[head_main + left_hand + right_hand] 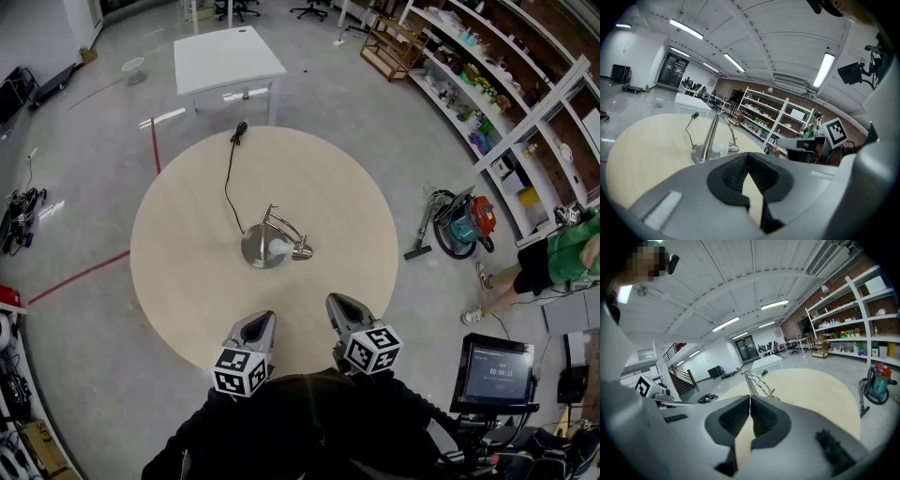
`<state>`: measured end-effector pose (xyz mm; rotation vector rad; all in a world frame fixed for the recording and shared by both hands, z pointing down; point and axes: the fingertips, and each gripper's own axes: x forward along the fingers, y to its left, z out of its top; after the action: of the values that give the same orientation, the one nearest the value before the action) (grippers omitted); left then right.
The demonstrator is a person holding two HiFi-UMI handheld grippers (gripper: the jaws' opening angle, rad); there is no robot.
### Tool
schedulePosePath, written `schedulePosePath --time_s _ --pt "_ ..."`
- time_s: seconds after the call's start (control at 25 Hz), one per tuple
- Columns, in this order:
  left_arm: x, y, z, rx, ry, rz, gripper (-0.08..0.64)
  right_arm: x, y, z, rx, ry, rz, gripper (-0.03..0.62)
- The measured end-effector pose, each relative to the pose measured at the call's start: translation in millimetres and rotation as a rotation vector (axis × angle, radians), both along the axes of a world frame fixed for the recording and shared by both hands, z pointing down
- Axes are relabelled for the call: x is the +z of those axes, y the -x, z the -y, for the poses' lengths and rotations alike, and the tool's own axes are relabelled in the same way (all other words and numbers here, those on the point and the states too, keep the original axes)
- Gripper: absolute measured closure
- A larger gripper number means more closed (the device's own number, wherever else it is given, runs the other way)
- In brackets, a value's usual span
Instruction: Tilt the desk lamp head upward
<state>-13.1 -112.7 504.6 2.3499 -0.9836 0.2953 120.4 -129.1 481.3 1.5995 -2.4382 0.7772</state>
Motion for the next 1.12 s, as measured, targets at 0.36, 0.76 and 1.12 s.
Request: schedulePosePath --time_s 0.36,0.76,1.12 --pt "5 4 29 0.044 -0.017 -0.018 0.554 6 25 35 -0.032 0.035 -0.025 0.586" --pt "15 5 38 -0.019 0.021 0.059 0.554 37 15 67 -0.085 0.073 0.009 0.583" --pt "38 0 50 -0.030 0.073 0.085 0.554 87 15 79 -0.136 0.167 0.012 0.497"
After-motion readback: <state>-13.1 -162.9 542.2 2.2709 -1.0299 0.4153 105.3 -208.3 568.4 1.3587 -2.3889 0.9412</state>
